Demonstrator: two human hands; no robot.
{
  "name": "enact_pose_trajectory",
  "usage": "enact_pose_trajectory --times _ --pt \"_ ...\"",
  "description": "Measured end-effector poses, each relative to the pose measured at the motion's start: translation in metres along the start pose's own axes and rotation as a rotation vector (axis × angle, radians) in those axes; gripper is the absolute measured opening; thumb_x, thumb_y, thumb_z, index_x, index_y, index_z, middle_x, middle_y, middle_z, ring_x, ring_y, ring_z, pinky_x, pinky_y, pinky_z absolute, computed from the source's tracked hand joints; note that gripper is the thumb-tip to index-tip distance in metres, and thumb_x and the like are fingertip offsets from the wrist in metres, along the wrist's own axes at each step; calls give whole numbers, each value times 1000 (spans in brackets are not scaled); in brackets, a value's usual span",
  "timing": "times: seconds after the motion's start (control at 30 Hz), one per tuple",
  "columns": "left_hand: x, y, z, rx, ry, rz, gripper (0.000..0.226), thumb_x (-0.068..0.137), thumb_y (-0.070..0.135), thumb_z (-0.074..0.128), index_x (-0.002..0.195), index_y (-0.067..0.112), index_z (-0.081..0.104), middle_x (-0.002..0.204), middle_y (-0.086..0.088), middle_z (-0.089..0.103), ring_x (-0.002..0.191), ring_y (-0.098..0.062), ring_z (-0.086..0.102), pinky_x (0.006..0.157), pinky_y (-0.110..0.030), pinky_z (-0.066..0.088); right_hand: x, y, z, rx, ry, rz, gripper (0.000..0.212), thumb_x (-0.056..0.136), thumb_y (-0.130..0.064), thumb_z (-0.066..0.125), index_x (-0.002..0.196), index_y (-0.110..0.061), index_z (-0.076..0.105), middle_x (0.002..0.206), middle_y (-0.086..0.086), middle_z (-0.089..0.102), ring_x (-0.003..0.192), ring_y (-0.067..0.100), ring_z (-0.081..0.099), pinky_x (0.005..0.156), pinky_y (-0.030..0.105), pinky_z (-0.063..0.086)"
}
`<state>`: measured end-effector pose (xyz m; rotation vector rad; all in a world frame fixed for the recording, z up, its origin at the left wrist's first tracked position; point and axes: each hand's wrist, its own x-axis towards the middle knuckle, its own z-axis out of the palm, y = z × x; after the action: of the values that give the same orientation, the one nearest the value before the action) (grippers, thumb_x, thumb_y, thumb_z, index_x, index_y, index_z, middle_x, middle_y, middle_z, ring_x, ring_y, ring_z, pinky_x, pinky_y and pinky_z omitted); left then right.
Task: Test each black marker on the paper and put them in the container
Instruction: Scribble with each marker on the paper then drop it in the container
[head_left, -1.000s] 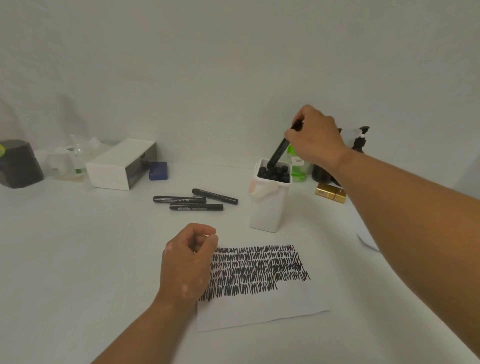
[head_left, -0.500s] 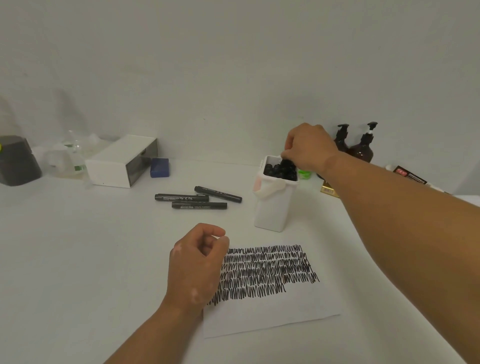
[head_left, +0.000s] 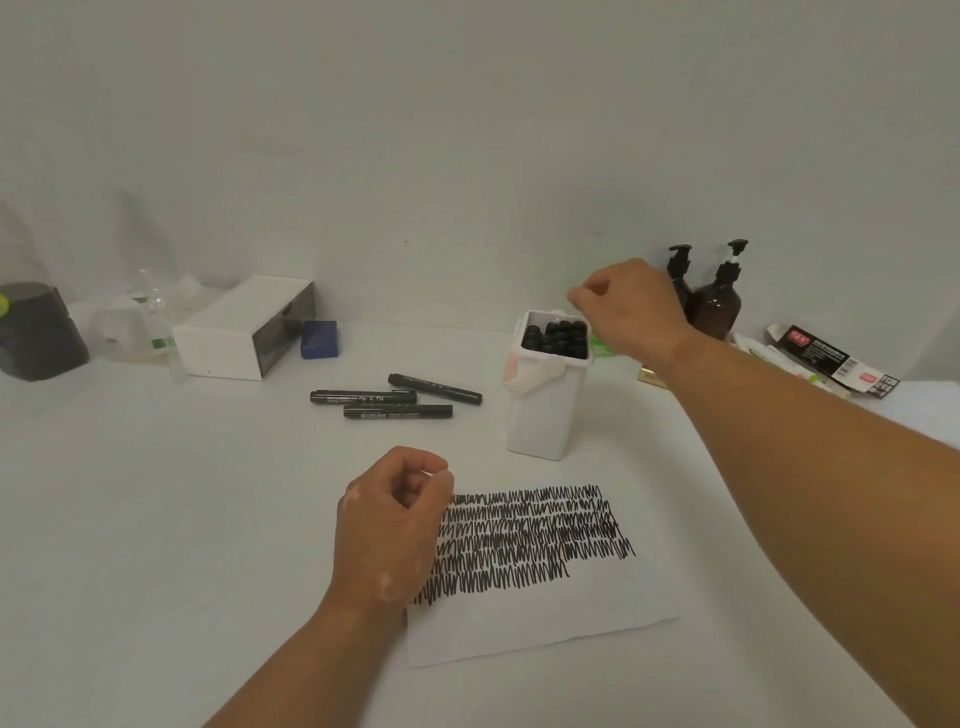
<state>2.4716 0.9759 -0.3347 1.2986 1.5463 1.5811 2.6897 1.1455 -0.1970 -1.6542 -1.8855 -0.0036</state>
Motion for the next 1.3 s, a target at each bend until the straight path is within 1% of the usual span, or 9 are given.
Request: enact_pose_trajectory --times 0.17,0.37,0.5,0.6,0.7,0.8,0.9,1.03,1.3 --pt "1 -1 0 12 -10 3 18 86 13 72 76 28 71 65 9 67 56 0 54 54 -8 42 -59 12 -19 243 129 111 19 89 -36 69 80 -22 78 71 -13 71 74 16 67 72 29 48" --pt "0 -1 1 39 -18 17 18 86 12 72 73 25 72 63 13 67 57 1 55 57 -8 42 -169 37 -5 494 -80 271 11 83 -43 77 76 -35 76 66 -14 72 51 -3 58 61 26 46" --pt "-1 -1 -1 65 -35 19 17 86 16 72 76 29 72 65 13 67 55 2 54 56 -10 42 -205 47 18 430 -143 257 12 81 -33 78 70 -32 76 61 -13 68 54 -2 58 52 10 42" --pt "-1 -4 -1 48 -30 -32 12 85 19 71 79 29 73 60 14 63 53 -2 51 51 -14 42 -208 52 25 400 -152 218 12 82 -30 77 70 -31 74 61 -14 67 56 2 58 56 11 44" --pt "13 -5 -1 60 36 -100 10 83 23 68 80 31 73 63 15 65 58 -7 56 60 -25 46 -207 57 27 410 -135 195 13 80 -30 77 69 -34 73 62 -16 68 59 3 61 58 12 46" --pt "47 -6 -4 430 7 34 14 88 19 66 88 32 71 88 11 72 79 -10 64 78 -29 49 -206 58 29 418 -124 161 13 79 -31 77 68 -34 73 61 -16 68 59 2 61 60 11 46" --pt "85 -11 -6 861 -77 210 26 93 12 57 117 14 68 114 -6 68 100 -24 60 91 -33 47 -206 57 31 416 -131 142 13 80 -30 77 68 -33 73 63 -17 67 58 1 59 62 10 45" --pt "120 -14 -5 1250 -218 249 41 93 10 46 132 19 56 124 -6 59 115 -28 51 99 -44 44 -206 56 32 424 -151 136 13 80 -27 77 68 -33 73 62 -18 67 56 1 58 60 10 44" --pt "134 -30 7 1418 -264 308 32 98 23 44 125 27 61 113 -2 57 106 -26 54 96 -46 43 -204 59 32 450 -179 151 11 81 -27 74 71 -31 73 60 -22 65 55 -1 57 57 10 43"
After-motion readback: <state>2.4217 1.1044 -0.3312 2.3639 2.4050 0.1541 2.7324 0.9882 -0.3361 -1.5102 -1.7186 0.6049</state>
